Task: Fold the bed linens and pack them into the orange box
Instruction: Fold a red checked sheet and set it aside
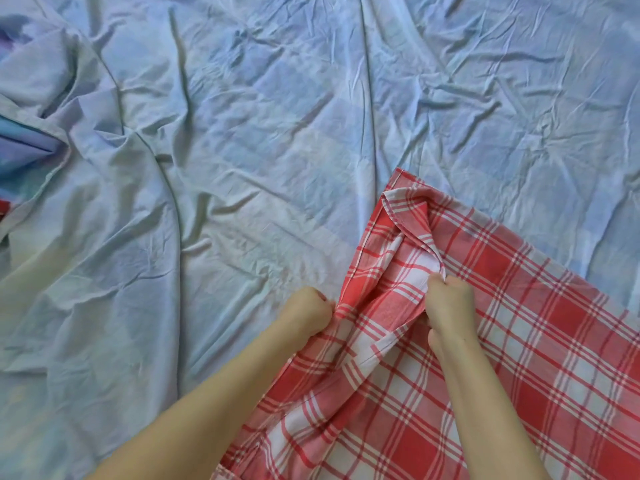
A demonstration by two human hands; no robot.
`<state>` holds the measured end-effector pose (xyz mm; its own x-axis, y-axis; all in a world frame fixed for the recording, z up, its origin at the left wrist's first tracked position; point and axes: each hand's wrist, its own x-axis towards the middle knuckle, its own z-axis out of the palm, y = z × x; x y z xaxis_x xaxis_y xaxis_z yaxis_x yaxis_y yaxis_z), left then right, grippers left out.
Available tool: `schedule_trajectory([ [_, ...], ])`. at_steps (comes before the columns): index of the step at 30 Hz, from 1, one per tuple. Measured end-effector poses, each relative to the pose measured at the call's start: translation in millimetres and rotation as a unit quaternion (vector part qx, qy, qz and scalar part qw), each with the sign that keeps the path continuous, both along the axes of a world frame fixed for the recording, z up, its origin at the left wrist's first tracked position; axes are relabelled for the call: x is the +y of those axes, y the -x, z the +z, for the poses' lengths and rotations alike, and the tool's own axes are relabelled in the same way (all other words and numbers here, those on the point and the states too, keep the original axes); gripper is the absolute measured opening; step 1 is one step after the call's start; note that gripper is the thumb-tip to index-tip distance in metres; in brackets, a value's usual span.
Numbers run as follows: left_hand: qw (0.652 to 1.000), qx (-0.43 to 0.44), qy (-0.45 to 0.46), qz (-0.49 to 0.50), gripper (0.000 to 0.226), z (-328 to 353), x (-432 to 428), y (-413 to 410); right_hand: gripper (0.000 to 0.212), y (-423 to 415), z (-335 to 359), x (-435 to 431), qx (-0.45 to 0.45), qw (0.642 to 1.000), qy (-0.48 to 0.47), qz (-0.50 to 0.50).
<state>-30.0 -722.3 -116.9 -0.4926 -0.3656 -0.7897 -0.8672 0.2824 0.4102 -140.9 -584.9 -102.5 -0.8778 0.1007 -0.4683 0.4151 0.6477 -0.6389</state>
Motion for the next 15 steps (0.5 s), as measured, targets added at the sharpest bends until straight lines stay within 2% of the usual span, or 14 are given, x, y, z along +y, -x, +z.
schedule_trajectory([
  [6,0.998,-0.032,-0.031,-0.046,0.029,6,6,8,0.039,-2,7,-6,0.0,1.0,0.01,-0.002],
  [9,1.0,-0.015,0.008,0.017,0.029,8,7,9,0.04,-4,10,-8,0.004,0.999,0.045,-0.01],
  [12,0.99,0.04,0.038,0.126,0.042,6,-3,7,0.038,-7,5,-22,0.017,0.998,0.061,-0.01],
  [13,0.989,0.05,0.049,0.132,0.045,6,-5,6,0.036,-10,6,-31,0.017,0.997,0.069,0.002],
  [15,0.983,0.076,0.104,0.133,0.04,4,-7,5,0.032,-15,5,-50,-0.042,0.989,0.138,0.04],
])
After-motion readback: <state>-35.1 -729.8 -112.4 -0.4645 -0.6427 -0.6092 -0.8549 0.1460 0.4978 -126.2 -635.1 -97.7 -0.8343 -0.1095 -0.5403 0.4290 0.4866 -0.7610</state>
